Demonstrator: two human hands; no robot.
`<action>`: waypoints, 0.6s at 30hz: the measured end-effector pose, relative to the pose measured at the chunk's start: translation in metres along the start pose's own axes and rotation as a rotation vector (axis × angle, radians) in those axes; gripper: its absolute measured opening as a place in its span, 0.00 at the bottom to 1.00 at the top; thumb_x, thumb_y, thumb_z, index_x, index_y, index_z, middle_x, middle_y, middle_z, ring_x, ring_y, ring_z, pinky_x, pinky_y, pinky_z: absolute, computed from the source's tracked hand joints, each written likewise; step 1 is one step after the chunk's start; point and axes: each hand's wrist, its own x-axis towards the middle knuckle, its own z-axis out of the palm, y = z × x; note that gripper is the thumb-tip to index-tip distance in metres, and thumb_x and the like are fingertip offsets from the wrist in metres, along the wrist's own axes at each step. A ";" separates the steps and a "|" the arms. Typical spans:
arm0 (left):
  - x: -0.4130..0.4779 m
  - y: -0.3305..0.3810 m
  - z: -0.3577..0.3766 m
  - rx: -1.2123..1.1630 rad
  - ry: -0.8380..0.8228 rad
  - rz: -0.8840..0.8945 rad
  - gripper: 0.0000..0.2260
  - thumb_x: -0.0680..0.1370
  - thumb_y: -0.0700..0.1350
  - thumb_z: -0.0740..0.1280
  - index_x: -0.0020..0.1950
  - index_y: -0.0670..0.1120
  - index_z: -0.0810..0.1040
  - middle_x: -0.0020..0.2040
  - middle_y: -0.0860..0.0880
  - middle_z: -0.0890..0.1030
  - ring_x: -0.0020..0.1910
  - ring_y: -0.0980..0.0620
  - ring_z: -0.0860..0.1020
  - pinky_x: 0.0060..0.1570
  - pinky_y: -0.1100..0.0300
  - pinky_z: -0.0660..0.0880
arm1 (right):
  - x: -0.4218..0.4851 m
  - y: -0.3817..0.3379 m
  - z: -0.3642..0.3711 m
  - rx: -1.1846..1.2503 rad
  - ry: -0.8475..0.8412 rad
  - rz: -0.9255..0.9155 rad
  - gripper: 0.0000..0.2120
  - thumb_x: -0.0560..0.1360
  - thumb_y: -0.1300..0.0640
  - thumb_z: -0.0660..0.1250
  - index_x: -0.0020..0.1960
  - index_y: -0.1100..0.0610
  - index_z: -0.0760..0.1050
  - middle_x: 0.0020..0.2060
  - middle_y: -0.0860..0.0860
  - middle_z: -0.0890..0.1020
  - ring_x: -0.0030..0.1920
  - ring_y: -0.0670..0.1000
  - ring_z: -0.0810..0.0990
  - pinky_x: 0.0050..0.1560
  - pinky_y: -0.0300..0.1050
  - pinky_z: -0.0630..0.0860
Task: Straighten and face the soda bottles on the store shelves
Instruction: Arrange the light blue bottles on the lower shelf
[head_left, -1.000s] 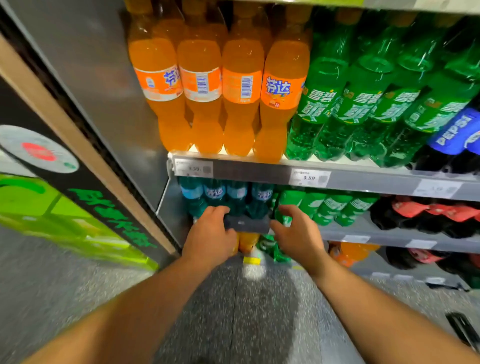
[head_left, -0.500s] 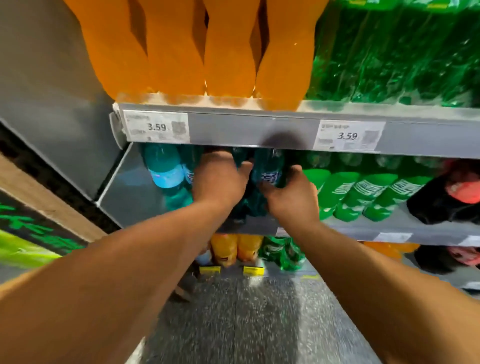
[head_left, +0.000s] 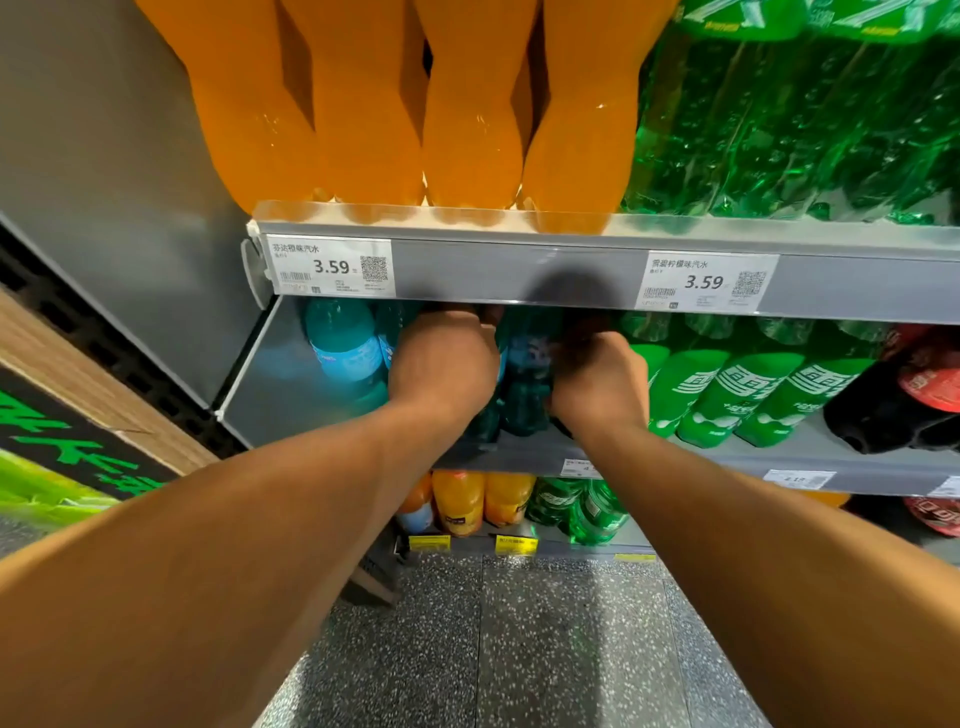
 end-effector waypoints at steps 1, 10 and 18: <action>-0.002 0.001 -0.002 -0.026 0.004 0.004 0.10 0.82 0.44 0.55 0.48 0.44 0.75 0.50 0.38 0.79 0.43 0.40 0.75 0.39 0.55 0.68 | 0.000 0.001 -0.001 -0.022 -0.007 -0.011 0.13 0.74 0.50 0.68 0.50 0.59 0.81 0.44 0.59 0.85 0.42 0.64 0.80 0.37 0.45 0.69; 0.000 -0.005 -0.006 -0.077 -0.021 -0.074 0.16 0.83 0.51 0.55 0.40 0.43 0.69 0.42 0.41 0.74 0.39 0.43 0.69 0.40 0.55 0.65 | 0.012 -0.016 0.014 -0.045 -0.131 0.092 0.19 0.73 0.44 0.71 0.51 0.61 0.82 0.47 0.59 0.85 0.49 0.61 0.83 0.39 0.44 0.71; 0.003 -0.012 0.001 -0.104 0.044 -0.020 0.21 0.81 0.61 0.54 0.41 0.44 0.67 0.42 0.38 0.76 0.46 0.37 0.77 0.39 0.56 0.65 | 0.020 0.022 0.063 0.032 -0.282 0.337 0.23 0.58 0.48 0.70 0.51 0.58 0.78 0.43 0.56 0.85 0.45 0.56 0.86 0.47 0.51 0.83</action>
